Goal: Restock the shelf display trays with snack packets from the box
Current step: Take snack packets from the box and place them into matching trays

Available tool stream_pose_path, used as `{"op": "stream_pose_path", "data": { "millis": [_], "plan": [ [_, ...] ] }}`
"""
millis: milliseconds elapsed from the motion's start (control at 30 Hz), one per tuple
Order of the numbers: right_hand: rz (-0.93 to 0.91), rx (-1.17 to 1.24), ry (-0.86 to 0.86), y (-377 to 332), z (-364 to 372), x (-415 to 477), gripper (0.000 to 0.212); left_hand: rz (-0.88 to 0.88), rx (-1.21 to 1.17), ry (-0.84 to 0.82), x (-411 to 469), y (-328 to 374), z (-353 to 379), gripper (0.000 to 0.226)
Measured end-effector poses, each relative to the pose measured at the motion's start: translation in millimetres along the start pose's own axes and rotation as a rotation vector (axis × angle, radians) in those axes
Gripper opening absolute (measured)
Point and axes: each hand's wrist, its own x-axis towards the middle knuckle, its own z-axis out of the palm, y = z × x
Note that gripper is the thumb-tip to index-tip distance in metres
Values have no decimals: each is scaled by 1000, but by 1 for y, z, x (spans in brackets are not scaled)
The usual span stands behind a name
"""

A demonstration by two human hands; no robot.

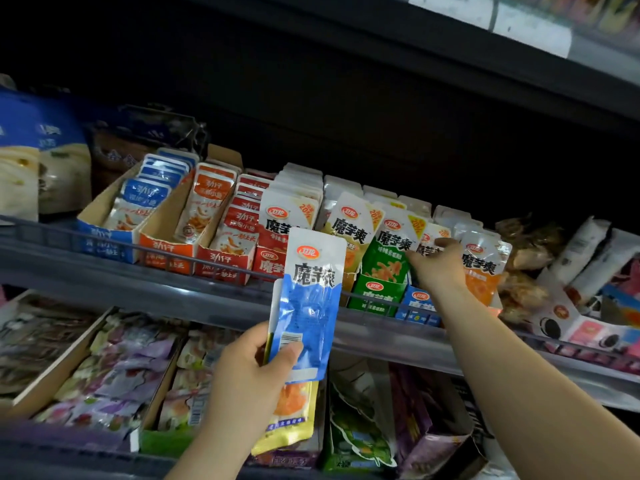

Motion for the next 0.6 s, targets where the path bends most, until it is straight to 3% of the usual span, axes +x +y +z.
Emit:
{"op": "stream_pose_path", "data": {
  "millis": [100, 267, 333, 400, 500, 600],
  "plan": [
    [-45, 84, 105, -2, -2, -22, 43, 57, 111, 80, 1, -3, -2, 11],
    [-120, 129, -238, -18, 12, -87, 37, 232, 407, 176, -1, -8, -3, 25],
    [-96, 200, -398, -26, 16, -105, 37, 310, 535, 105, -2, -11, -3, 29],
    [-38, 253, -507, -31, 15, -114, 44, 428, 627, 154, -3, -16, -1, 32],
    [-9, 204, -558, -32, 15, -119, 65, 542, 690, 175, -4, -22, -4, 24],
    [-24, 170, -531, -30, 19, -120, 42, 572, 739, 160, -7, -25, -4, 36]
  ]
}}
